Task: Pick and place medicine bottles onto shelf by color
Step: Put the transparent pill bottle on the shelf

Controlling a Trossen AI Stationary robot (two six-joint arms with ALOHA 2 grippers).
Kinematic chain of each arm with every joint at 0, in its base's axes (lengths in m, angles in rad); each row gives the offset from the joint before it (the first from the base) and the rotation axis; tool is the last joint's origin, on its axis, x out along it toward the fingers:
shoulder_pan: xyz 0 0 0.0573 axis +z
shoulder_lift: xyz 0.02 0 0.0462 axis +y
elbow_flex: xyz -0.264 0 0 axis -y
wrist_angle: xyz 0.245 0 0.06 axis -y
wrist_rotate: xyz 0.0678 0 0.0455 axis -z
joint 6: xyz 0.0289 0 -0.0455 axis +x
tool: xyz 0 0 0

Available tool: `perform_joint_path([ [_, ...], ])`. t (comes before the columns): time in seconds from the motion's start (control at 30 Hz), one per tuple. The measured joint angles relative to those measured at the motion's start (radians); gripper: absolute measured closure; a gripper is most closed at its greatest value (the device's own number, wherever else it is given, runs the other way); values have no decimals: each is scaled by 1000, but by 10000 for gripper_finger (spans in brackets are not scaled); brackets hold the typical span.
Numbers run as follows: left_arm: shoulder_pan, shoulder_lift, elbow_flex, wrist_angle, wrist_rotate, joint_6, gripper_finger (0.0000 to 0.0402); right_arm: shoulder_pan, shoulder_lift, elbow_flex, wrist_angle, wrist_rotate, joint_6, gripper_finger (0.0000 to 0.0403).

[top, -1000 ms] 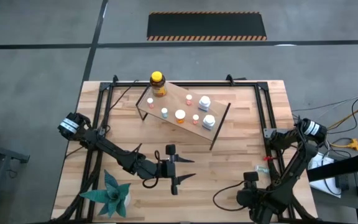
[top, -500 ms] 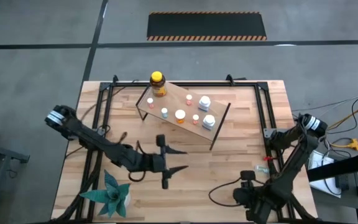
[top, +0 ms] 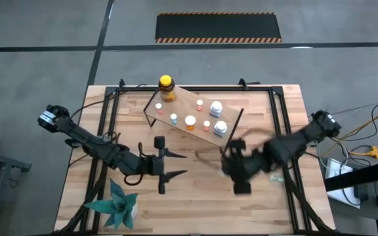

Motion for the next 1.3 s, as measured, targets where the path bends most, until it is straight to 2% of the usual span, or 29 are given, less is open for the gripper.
perform_joint_path([
  [0.13,-8,0,0,-5,0,-2,202,-170,0,111,-29,-9,-179,269],
  [0.3,-9,0,0,-7,0,4,202,-363,0,233,-49,-10,-323,266],
  [0.47,-9,0,0,-6,0,25,202,-539,0,304,-84,-11,-359,265],
  [0.67,-9,0,0,-5,0,25,202,-737,2,302,-248,-11,-328,266],
  [0.77,-9,0,0,-5,0,26,202,-815,2,277,-296,-90,-327,266],
  [0.87,-8,0,0,-5,0,26,202,-868,2,245,-298,-218,-332,266],
  [1.07,-8,0,1,-3,0,26,202,-921,2,163,-288,-212,-359,266],
  [1.3,-8,1,1,-4,0,26,202,-924,2,54,-224,-220,-362,266],
])
